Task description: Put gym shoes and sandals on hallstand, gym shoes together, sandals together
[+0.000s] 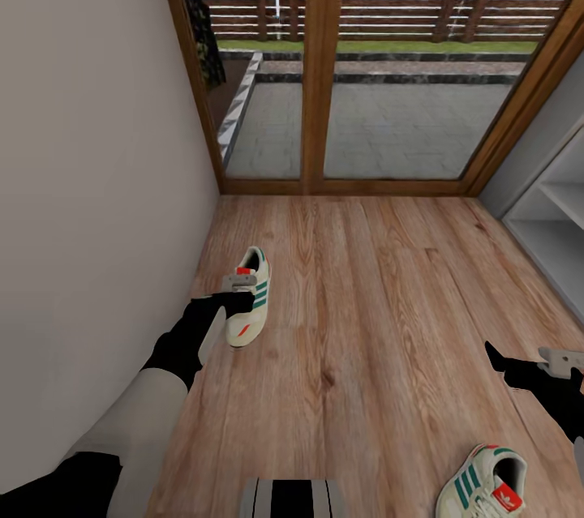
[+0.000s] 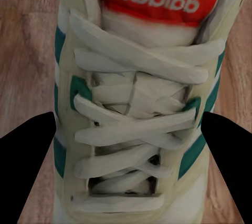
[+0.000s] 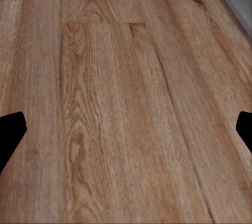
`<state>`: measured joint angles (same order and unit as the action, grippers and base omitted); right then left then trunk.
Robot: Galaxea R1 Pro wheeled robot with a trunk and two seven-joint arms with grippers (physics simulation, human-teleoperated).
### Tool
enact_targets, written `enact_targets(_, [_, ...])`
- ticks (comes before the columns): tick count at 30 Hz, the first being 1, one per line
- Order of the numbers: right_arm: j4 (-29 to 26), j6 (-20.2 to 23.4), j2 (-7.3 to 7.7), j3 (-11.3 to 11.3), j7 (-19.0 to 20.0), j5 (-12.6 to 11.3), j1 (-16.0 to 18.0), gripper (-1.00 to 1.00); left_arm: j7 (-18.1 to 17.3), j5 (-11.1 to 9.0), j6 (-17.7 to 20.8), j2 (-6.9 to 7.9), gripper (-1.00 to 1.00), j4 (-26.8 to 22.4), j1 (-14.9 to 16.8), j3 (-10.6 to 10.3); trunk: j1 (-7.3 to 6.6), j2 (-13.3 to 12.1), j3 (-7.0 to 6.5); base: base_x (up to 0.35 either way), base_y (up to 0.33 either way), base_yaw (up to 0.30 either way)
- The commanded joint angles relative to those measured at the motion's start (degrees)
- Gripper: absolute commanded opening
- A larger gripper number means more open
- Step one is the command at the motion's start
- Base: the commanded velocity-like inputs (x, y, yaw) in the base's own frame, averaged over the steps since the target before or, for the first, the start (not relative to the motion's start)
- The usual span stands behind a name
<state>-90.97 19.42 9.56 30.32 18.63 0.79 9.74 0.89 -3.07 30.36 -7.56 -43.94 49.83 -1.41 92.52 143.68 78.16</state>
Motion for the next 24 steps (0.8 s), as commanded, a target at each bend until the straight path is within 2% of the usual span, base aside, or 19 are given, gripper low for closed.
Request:
enact_targets(1, [0.0,0.0,0.0,0.0,0.0,0.0,0.0,1.0,0.0,0.0,0.0,0.0,-1.0,0.0,0.0,0.0,0.0,0.0,0.0,0.187,0.0,0.0])
enact_targets(8, [0.0,0.0,0.01,0.0,0.0,0.0,0.0,1.0,0.0,0.0,0.0,0.0,-1.0,0.0,0.0,0.0,0.0,0.0,0.0,0.1,0.0,0.0])
enact_targets(24, [0.0,0.0,0.02,0.1,0.0,0.0,0.0,1.0,0.0,0.0,0.0,-0.32,-1.0,0.0,0.0,0.0,0.0,0.0,0.0,0.015,0.0,0.0])
